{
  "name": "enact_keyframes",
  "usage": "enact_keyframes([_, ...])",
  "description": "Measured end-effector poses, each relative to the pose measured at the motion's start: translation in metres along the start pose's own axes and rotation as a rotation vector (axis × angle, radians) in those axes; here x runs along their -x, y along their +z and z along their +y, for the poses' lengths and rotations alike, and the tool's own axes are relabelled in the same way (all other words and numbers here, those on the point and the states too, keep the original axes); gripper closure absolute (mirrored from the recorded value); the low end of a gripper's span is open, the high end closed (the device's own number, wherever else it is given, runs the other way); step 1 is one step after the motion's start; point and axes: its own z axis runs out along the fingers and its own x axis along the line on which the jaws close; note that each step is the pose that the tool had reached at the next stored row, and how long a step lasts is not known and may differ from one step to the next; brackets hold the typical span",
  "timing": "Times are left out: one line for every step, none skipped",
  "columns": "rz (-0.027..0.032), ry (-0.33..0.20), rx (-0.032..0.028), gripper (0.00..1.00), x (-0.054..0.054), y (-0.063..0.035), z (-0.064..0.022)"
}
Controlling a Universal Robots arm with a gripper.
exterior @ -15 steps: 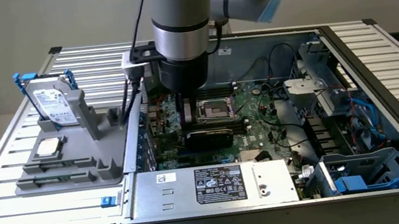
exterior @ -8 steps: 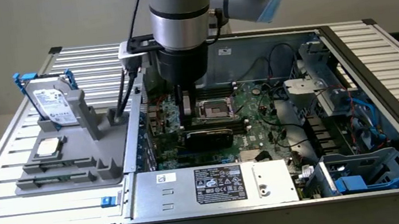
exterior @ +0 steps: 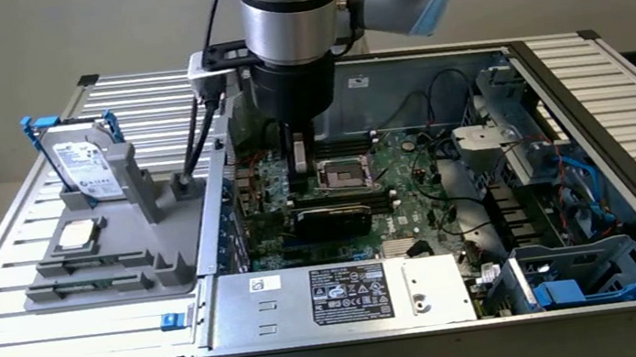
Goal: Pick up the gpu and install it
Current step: 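Insert the gpu into the slot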
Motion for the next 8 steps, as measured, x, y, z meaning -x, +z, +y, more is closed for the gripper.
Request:
enact_keyframes([-0.0001, 0.000, 0.0000, 0.89, 0.0000, -0.0007, -0.0008])
enact_keyframes([-0.0002, 0.000, -0.0001, 0.89, 0.0000, -0.0012, -0.0018])
enact_keyframes([-0.0002, 0.000, -0.0001, 0.89, 0.0000, -0.0016, -0.0025])
enact_keyframes([-0.0001, 0.000, 0.0000, 0.89, -0.0001, -0.0021, -0.0033])
enact_keyframes([-0.0001, 0.000, 0.0000, 0.89, -0.0002, -0.0025, -0.0040])
enact_keyframes([0.0000, 0.000, 0.0000, 0.89, -0.0002, -0.0030, -0.0049])
enact_keyframes([0.0000, 0.000, 0.0000, 0.89, -0.0003, -0.0034, -0.0057])
enact_keyframes([0.0001, 0.000, 0.0000, 0.89, -0.0005, -0.0040, -0.0068])
